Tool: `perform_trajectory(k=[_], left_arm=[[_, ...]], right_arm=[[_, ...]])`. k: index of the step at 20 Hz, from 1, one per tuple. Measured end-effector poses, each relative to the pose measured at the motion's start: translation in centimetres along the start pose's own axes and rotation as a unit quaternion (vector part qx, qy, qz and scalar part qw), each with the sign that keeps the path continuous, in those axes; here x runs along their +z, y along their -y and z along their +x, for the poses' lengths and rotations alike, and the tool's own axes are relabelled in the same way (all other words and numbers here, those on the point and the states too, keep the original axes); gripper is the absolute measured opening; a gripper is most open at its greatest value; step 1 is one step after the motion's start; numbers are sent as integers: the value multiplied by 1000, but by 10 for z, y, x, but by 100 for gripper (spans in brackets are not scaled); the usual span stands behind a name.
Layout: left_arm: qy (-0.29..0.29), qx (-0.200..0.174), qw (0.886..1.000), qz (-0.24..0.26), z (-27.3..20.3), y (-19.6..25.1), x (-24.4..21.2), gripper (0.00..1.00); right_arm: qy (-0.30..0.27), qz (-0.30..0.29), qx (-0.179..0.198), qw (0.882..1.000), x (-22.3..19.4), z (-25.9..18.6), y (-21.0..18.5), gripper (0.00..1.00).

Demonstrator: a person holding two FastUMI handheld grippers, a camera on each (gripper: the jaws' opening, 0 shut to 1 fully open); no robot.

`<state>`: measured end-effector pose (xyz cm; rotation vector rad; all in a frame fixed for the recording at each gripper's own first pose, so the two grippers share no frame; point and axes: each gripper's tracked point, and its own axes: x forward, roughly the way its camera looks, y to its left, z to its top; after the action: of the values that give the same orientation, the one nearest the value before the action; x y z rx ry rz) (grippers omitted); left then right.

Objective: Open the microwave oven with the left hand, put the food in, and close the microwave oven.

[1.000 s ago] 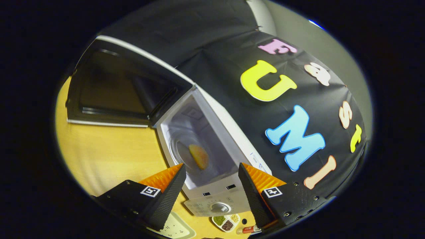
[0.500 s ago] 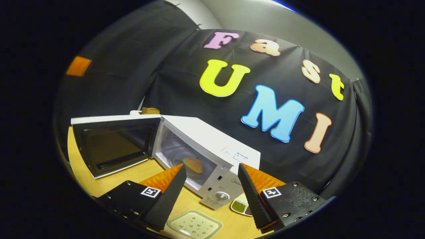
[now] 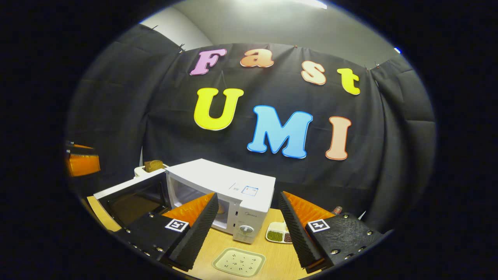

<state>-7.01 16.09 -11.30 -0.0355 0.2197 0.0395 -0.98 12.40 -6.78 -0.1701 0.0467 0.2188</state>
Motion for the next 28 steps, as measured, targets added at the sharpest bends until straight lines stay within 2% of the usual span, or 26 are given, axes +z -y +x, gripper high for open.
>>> perform_trajectory(k=[2,4,6,8,11,16,17,18,19,20,21,24,28], left_arm=[[1,-1,1000,5,7,0,-1,94],[2,-3,1000,4,12,-2,-1,99],[1,-8,1000,9,12,-3,-2,96],[5,-6,1000,15,12,-13,1,99],[15,-6,1000,1,8,-25,7,97],[1,30,1000,-6,-5,-69,-11,93],[-6,52,999,0,-9,-83,-19,86],[-17,78,997,6,-13,-101,-26,61],[-34,81,996,-2,-17,-110,-41,36],[-52,67,996,-17,-29,-104,-48,11],[-61,60,996,-27,-23,-107,-58,9],[-100,77,992,-19,-37,-131,-94,7],[-143,64,987,-32,-43,-126,-129,7]], right_arm=[[11,20,-20,1000,11,-13,8,95],[21,35,-36,999,20,-24,15,95],[32,34,-56,997,24,-33,24,95],[40,29,-67,997,22,-36,26,95],[32,33,-69,997,14,-38,24,98],[31,31,-59,997,10,-36,15,95],[30,29,-56,998,8,-35,12,95],[27,28,-53,998,6,-35,11,95],[24,29,-49,998,3,-32,10,95],[21,31,-46,998,1,-31,10,95],[19,33,-44,998,-3,-28,11,95],[16,34,-42,998,-6,-25,13,95],[17,28,-44,998,-9,-25,16,95]])
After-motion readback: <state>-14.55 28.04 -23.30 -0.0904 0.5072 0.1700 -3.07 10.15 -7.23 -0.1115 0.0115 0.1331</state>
